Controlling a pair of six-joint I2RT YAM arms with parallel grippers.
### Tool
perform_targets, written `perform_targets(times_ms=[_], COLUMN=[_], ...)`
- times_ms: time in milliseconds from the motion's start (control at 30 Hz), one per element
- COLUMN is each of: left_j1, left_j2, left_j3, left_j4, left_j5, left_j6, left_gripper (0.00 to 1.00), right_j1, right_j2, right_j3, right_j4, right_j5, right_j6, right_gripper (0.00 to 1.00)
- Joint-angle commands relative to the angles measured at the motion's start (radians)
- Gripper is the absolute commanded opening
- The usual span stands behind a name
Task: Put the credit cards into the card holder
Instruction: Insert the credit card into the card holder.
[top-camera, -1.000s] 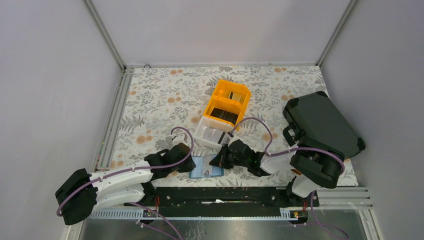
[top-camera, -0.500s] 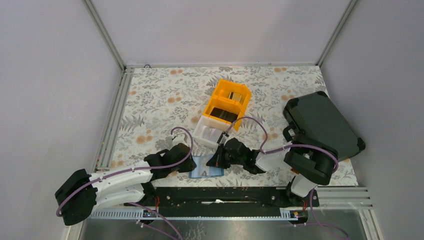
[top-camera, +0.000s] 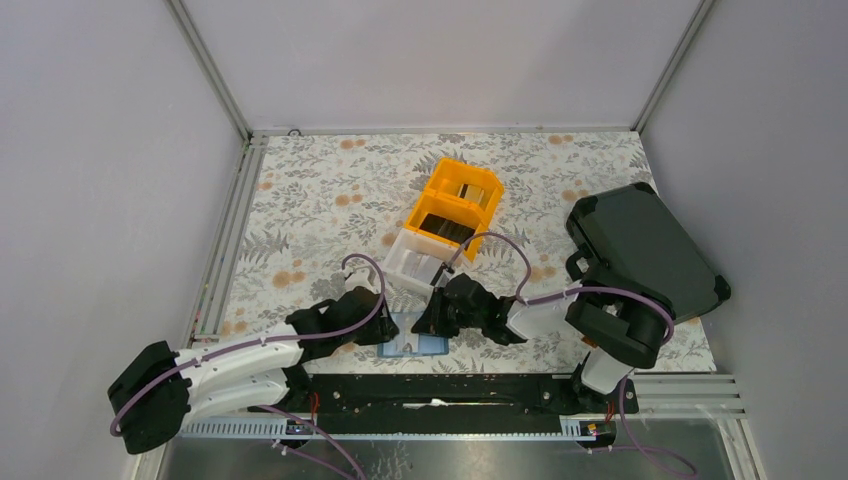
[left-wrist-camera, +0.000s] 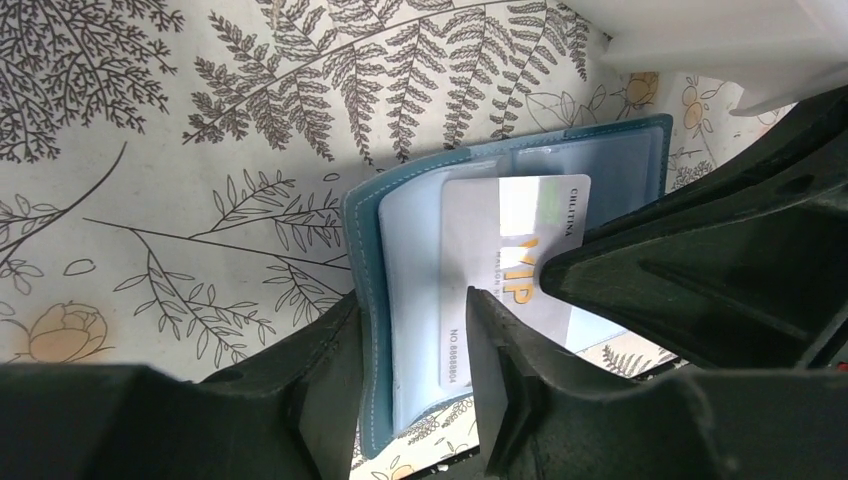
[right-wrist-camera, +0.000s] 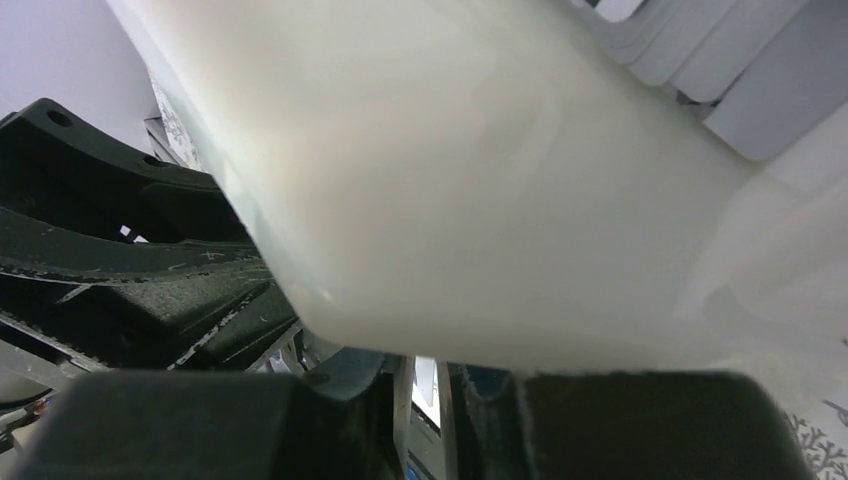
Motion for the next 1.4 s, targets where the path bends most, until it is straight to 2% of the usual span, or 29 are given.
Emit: perform_targets(times_ms=[0, 333, 1100, 1367], left_j1=[0.001, 0.0, 0.0, 0.0], left_j2=[-0.007, -0.015, -0.038, -0.117], left_j3=[-0.03, -0.036, -0.052, -0.096], left_j4=[-0.077, -0.072, 0.036, 0.209], left_j5=[0.001, -0.004, 0.049, 0.12], left_j6=[-0.001, 0.0, 0.006, -0.03], left_gripper=[0.42, 0.41, 0.37, 0.38], right_j1=[0.011, 0.019, 0.061, 0.065], right_j2=[-0.037, -0.127, -0.209, -0.238], right_j3=[-0.001, -0.028, 0.087, 0.125], right_j4=[-0.097, -0.158, -0.412, -0.49], right_j5=[0.04, 0.096, 0.263, 0.325], right_j6=[-0.016, -0.022, -0.154, -0.22], right_gripper=[0.22, 0.44, 0.55, 0.59])
